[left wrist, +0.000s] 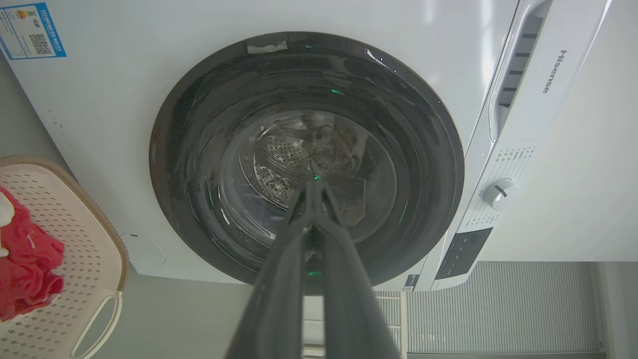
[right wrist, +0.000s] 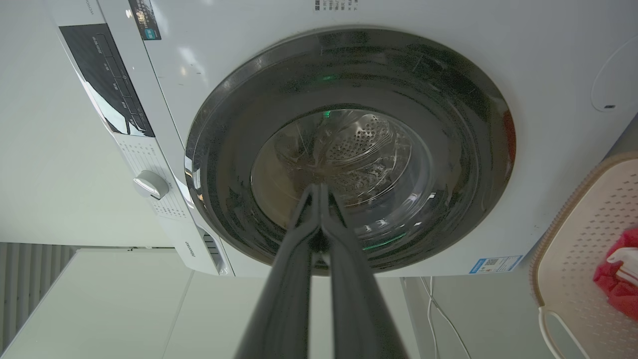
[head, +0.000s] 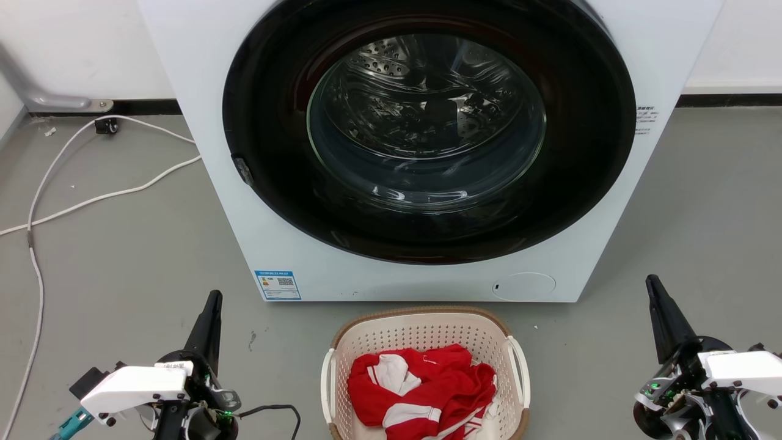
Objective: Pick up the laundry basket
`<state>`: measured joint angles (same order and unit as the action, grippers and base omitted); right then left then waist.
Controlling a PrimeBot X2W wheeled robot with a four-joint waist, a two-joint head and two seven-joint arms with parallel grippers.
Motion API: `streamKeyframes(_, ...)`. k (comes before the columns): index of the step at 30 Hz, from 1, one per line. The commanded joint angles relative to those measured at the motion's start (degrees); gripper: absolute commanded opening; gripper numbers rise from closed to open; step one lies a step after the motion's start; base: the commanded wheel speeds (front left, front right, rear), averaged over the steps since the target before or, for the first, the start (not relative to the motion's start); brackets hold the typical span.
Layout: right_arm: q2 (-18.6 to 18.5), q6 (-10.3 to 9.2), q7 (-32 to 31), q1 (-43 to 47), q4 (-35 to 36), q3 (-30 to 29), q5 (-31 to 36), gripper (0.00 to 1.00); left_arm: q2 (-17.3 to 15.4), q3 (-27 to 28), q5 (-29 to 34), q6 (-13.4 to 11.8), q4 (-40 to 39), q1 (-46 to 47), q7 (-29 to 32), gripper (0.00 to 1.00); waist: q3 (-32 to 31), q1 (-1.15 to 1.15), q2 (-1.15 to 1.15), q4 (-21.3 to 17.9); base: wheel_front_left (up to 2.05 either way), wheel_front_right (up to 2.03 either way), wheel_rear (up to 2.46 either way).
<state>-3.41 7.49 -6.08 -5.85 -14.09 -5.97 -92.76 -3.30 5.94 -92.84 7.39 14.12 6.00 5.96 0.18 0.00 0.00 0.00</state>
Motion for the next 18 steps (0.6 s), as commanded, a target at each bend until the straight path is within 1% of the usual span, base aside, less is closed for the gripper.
streamKeyframes(1, 0.18, 0.0, -0.06, -0.73, -0.08, -0.07, 0.21, 0.0, 0.02, 0.19, 0.39, 0.18, 0.01, 0.42, 0.31, 0.0, 0.0, 0.0, 0.0, 0.0, 0.0, 0.0, 0.0)
streamKeyframes(18, 0.29, 0.0, -0.21, -0.75, -0.09, -0.21, 0.38, 0.0, 0.12, 0.33, 0.32, 0.18, 0.01, 0.44, 0.35, 0.0, 0.0, 0.0, 0.0, 0.0, 0.0, 0.0, 0.0)
